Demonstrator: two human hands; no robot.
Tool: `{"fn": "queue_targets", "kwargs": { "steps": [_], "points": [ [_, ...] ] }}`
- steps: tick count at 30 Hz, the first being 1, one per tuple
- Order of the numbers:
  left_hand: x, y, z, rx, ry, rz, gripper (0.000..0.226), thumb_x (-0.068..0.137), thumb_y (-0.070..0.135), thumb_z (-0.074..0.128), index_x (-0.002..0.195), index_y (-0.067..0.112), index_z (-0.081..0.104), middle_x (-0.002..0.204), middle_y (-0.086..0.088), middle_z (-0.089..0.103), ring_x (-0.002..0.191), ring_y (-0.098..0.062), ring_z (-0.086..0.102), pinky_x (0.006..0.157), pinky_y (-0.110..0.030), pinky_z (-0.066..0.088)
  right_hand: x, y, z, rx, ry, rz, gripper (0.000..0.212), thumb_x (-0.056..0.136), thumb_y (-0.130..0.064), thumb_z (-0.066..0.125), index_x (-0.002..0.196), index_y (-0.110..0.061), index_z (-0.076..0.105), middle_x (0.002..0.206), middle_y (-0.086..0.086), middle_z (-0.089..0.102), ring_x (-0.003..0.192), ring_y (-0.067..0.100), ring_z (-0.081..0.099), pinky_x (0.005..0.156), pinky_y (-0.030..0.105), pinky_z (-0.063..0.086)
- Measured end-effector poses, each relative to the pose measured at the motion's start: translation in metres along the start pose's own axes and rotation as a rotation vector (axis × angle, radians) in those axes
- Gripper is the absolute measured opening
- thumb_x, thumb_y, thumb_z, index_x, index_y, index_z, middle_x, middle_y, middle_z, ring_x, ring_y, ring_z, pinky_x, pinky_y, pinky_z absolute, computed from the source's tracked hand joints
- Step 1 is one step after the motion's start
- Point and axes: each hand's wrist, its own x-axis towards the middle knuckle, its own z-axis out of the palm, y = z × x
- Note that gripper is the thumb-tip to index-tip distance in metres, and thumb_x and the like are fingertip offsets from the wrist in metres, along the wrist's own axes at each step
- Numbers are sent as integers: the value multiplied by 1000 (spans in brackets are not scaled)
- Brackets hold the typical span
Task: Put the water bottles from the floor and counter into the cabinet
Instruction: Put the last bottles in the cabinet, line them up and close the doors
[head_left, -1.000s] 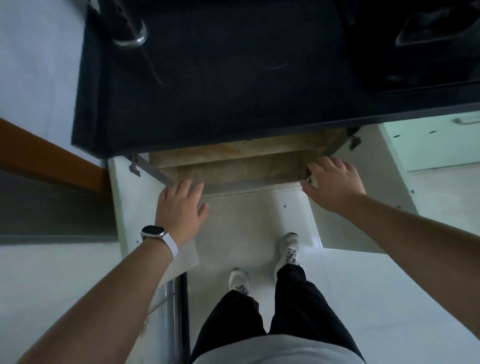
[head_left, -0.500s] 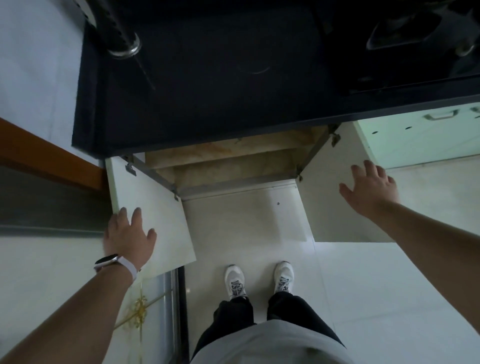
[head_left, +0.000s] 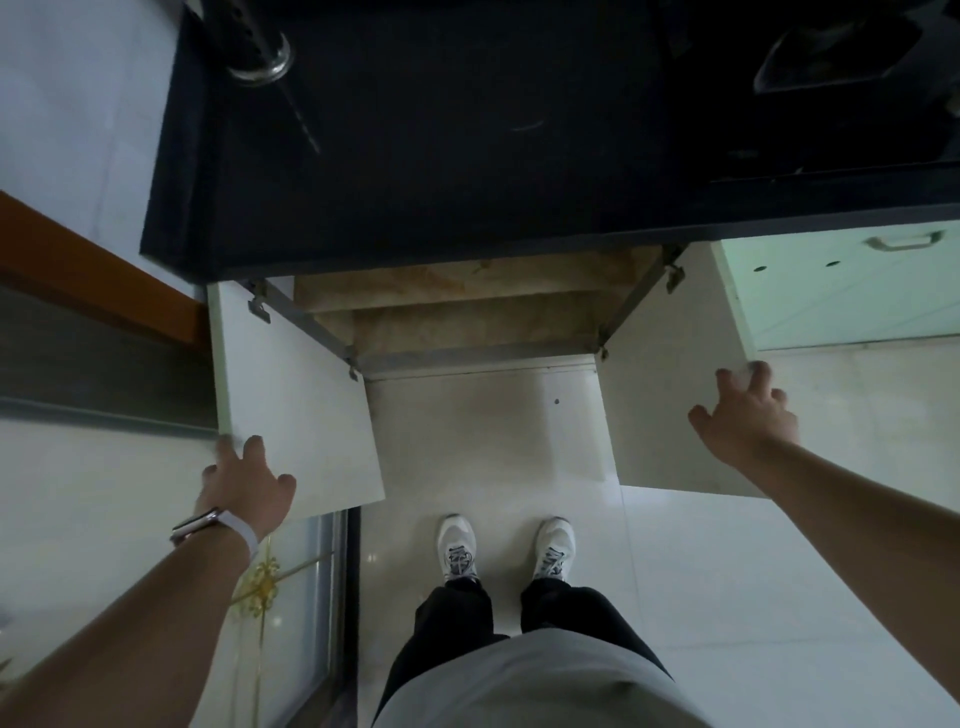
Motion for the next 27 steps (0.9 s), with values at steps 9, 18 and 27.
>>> {"fn": "queue_targets", "kwargs": {
  "steps": [9, 18, 27],
  "points": [
    [-21, 34, 11, -113, 62, 117, 59, 91, 25, 66, 145, 8, 48, 150, -18, 34, 127, -42, 40, 101, -52, 44, -23, -43, 0, 59, -65, -219, 60, 89, -38, 54, 142, -17, 37, 152, 11, 17, 123, 40, 39, 92, 47, 48],
    [-29, 91, 7, -89, 28, 306, 59, 91, 24, 65, 145, 14, 47, 157, -12, 26, 139, -37, 29, 104, -45, 42, -19, -89, -7, -63, -88, -651, 61, 86, -13, 56, 143, -22, 37, 152, 10, 18, 128, 34, 37, 102, 43, 45],
    [-18, 110, -1, -85, -24, 392, 66, 88, 19, 71, 148, 19, 43, 162, -9, 19, 143, -39, 24, 109, -47, 41, 11, -117, -20, -178, 64, -703, 67, 87, -55, 62, 140, -23, 36, 144, 8, 33, 116, 30, 52, 90, 39, 54]
  ]
}}
